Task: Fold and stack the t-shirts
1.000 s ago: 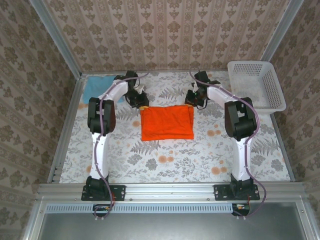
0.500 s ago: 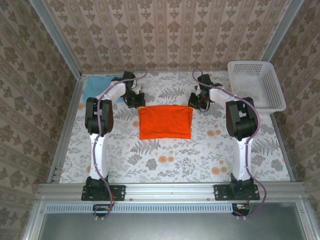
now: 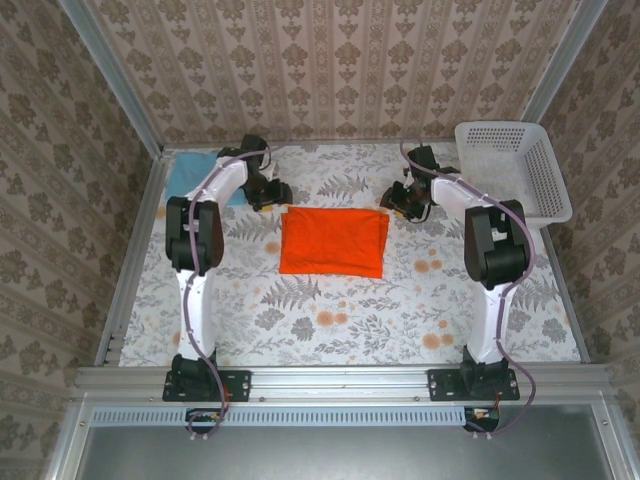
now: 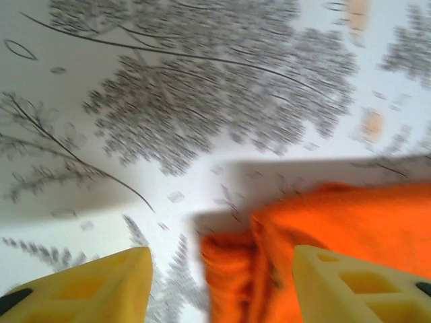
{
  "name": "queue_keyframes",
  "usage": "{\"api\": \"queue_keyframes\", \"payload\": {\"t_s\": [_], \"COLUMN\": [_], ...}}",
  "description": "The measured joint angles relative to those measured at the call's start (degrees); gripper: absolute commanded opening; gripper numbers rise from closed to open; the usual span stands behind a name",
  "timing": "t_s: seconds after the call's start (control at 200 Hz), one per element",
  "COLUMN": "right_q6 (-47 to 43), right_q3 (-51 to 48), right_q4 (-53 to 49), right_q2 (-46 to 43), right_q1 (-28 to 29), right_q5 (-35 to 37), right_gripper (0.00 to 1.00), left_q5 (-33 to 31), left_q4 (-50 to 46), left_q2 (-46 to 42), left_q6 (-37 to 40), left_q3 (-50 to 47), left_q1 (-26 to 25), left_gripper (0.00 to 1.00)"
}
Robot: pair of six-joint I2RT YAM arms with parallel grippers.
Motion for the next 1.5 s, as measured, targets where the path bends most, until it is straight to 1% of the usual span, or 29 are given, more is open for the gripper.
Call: {"api": "queue_keyframes", "payload": {"t_s": [0.035,0.125,0.22,0.335,0.415,0.475,0.51,0.595,0.635,0.685,0.745,0.77,0.825,0.965,1.005,1.045,1.105,1.19,1.215,1.245,1.39,1.5], "right_q6": [0.28,0.42,0.94,0.85,0.81,0.74,0.59,0.33,0.42,0.2,0.17,0.39,0.07,0.07,0.28,0.61,1.51,3.15,3.76,4.26,5.95,6.25], "right_q3": [-0.96,-2.62,-2.97,-2.58,-1.07,-0.42,-0.42,-0.68,-0.87,-0.94,-1.25,-1.31,-1.31,-1.55,-2.6,-3.82,-5.57,-7.32,-7.72,-8.15,-10.54,-13.88], "right_q4": [0.17,1.16,1.44,0.87,-0.35,-0.83,-1.38,-2.75,-2.64,-2.27,-1.97,-1.81,-1.55,-1.55,-0.28,0.26,0.63,2.32,2.73,3.34,5.73,7.3], "right_q2": [-1.62,-4.85,-5.66,-4.15,-1.33,1.16,2.58,5.4,5.95,5.79,5.77,5.75,5.53,5.09,4.15,2.67,0.5,-1.99,-2.73,-3.63,-9.68,-15.39], "right_q1": [0.48,2.12,4.28,6.97,8.37,9.03,9.11,8.44,7.72,6.99,6.29,6.12,5.95,5.55,5.42,5.38,4.66,3.32,3.1,2.71,1.97,1.38], "right_q5": [-0.22,-1.42,-3.69,-6.21,-7.52,-8.11,-8.13,-8.15,-9.66,-10.54,-11.89,-12.5,-13.53,-13.75,-14.32,-13.86,-13.73,-13.75,-13.73,-13.64,-11.37,-9.88], "right_gripper": [0.3,0.19,0.12,0.09,0.09,0.11,0.13,0.18,0.2,0.25,0.33,0.36,0.41,0.52,0.54,0.56,0.61,0.65,0.65,0.66,0.69,0.7], "left_q5": [1.05,5.81,11.8,15.65,16.02,14.71,13.55,10.67,12.13,12.13,12.33,12.55,13.2,12.85,13.42,12.59,11.54,10.4,10.03,9.55,7.1,5.79], "left_q4": [0.07,0.09,0.35,-0.7,-1.07,-1.09,-1.2,-0.83,0.0,1.05,1.62,1.7,1.79,1.88,1.79,1.7,1.7,1.51,1.27,1.03,-0.79,-2.62], "left_q2": [-1.73,-5.09,-6.38,-4.87,-3.34,-2.69,-2.4,-1.88,-1.9,-2.86,-3.28,-3.28,-3.39,-3.78,-4.22,-4.96,-6.34,-7.63,-7.67,-7.65,-6.51,-2.58], "left_q6": [-0.02,-0.57,-0.59,-0.22,-0.09,0.2,0.31,0.28,0.24,0.09,-0.11,-0.11,-0.33,-0.37,-0.44,-0.48,-0.39,0.09,0.44,0.94,2.86,4.31], "left_q3": [-0.7,-1.27,-1.25,-1.4,-2.75,-5.46,-7.41,-12.02,-13.35,-14.27,-14.88,-14.88,-14.86,-14.82,-14.53,-14.12,-13.6,-12.41,-11.82,-11.15,-9.53,-6.27], "left_q1": [-0.57,-2.54,-4.85,-7.61,-8.61,-8.68,-8.41,-6.86,-5.66,-4.7,-3.91,-3.65,-3.48,-3.26,-3.04,-2.84,-1.77,0.13,0.66,1.11,0.59,-1.14], "left_gripper": [0.52,0.41,0.34,0.34,0.36,0.4,0.41,0.44,0.47,0.5,0.53,0.55,0.63,0.82,0.85,0.88,0.9,0.92,0.95,0.97,0.97,0.93]}}
